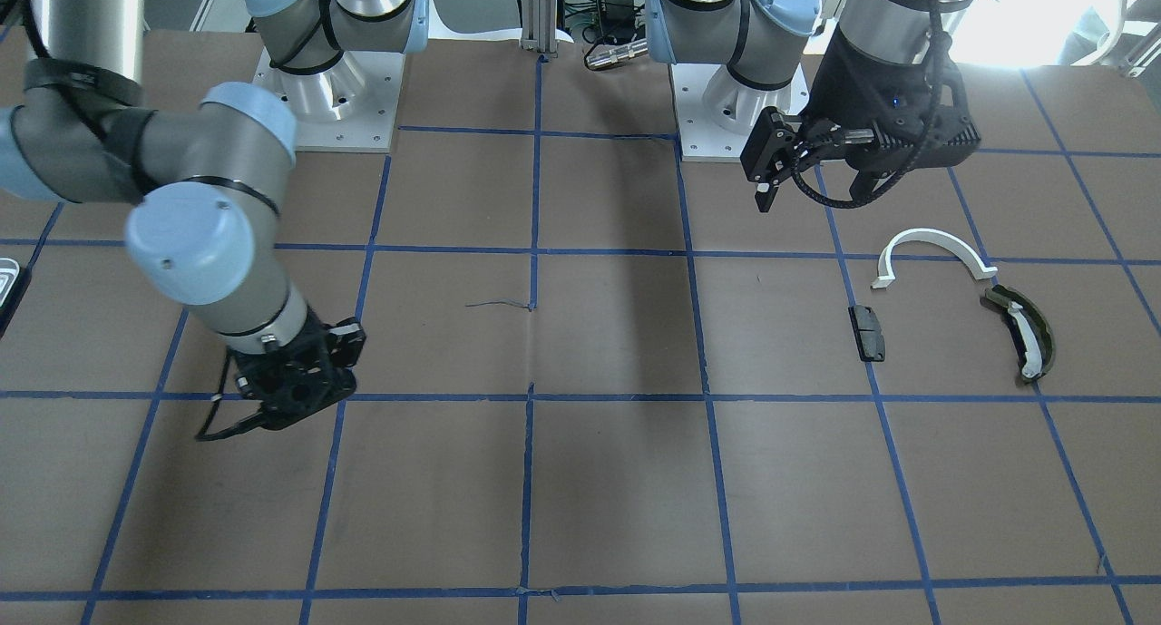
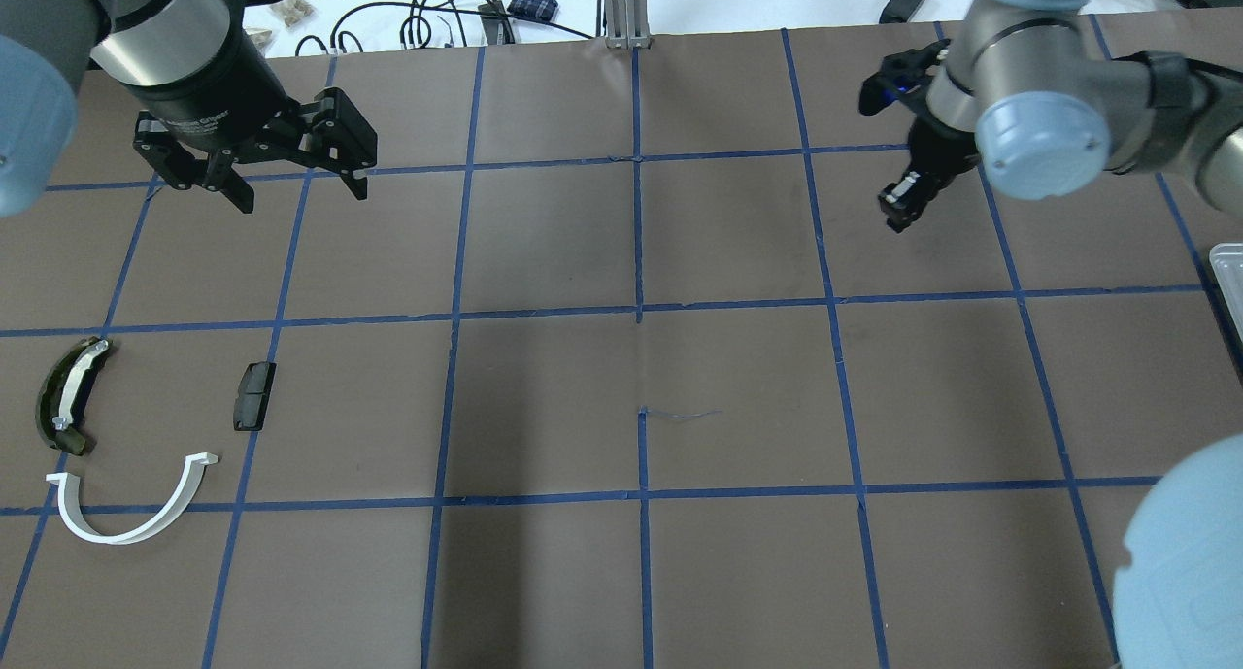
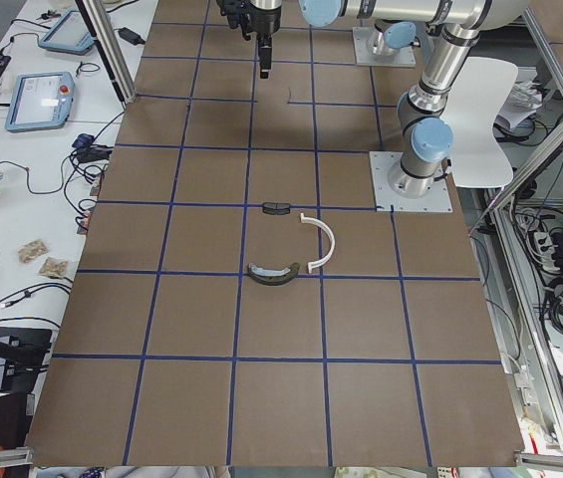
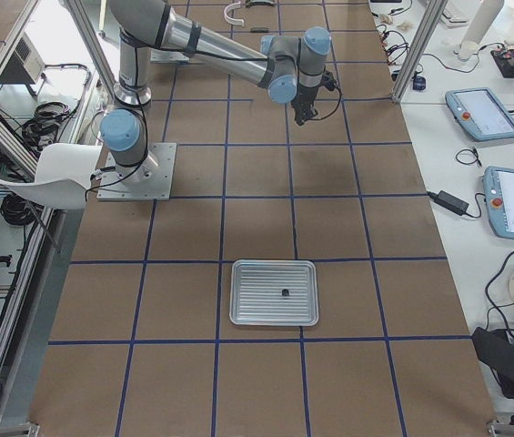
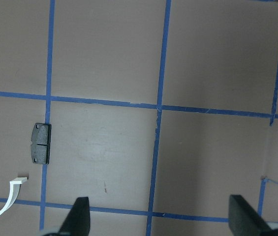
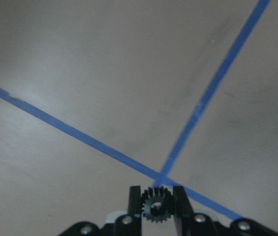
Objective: Place bearing gear from tray to pile
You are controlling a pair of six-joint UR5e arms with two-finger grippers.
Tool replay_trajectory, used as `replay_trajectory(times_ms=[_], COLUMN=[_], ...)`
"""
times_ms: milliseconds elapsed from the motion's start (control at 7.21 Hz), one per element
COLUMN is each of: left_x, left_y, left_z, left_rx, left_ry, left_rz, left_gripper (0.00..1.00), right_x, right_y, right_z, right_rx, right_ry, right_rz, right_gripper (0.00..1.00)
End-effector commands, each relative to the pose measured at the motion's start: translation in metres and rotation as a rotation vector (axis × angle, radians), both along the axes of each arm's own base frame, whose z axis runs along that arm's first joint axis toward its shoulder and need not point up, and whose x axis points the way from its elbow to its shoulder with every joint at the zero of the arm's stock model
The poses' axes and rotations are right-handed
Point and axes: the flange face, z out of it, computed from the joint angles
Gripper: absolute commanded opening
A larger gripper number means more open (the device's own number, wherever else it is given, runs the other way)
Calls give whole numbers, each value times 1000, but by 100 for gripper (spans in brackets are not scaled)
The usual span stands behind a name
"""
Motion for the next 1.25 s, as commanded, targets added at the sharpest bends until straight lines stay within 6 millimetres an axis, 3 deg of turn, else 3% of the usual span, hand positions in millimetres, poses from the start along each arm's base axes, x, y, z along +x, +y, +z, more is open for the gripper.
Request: replay_trajectory(times_ms=[0, 139, 277, 416, 555, 694, 832, 971, 1110], left_x=[0, 0, 0, -1, 0, -1, -1, -1, -1], left_y=[0, 0, -2, 1, -2, 1, 1, 1, 1], left_z=[0, 1, 1, 0, 6, 1, 1, 1, 1], left_rx=[1, -2, -3, 0, -10, -3, -1, -1, -1], left_ry=[0, 0, 1, 1, 1, 2, 2, 2, 0], left_rz=[1, 1, 4, 1, 6, 7, 7, 7, 7], left_gripper=[100, 100, 100, 100, 100, 100, 100, 100, 100], right_x=[133, 161, 173, 177, 178, 173, 151, 116, 48], right_y=[39, 52, 58, 53, 51, 43, 28, 18, 5], right_z=[-25, -62, -77, -68, -71, -62, -49, -26, 5], right_rx=[-51, -17, -9, -45, -43, -64, -80, -83, -54], right_ry=[-7, 22, 27, -8, -9, -22, -17, -4, 14], right_rz=[-216, -262, -258, -260, -275, -275, -265, -198, -106], right_gripper=[14, 16, 18, 29, 41, 79, 100, 99, 90])
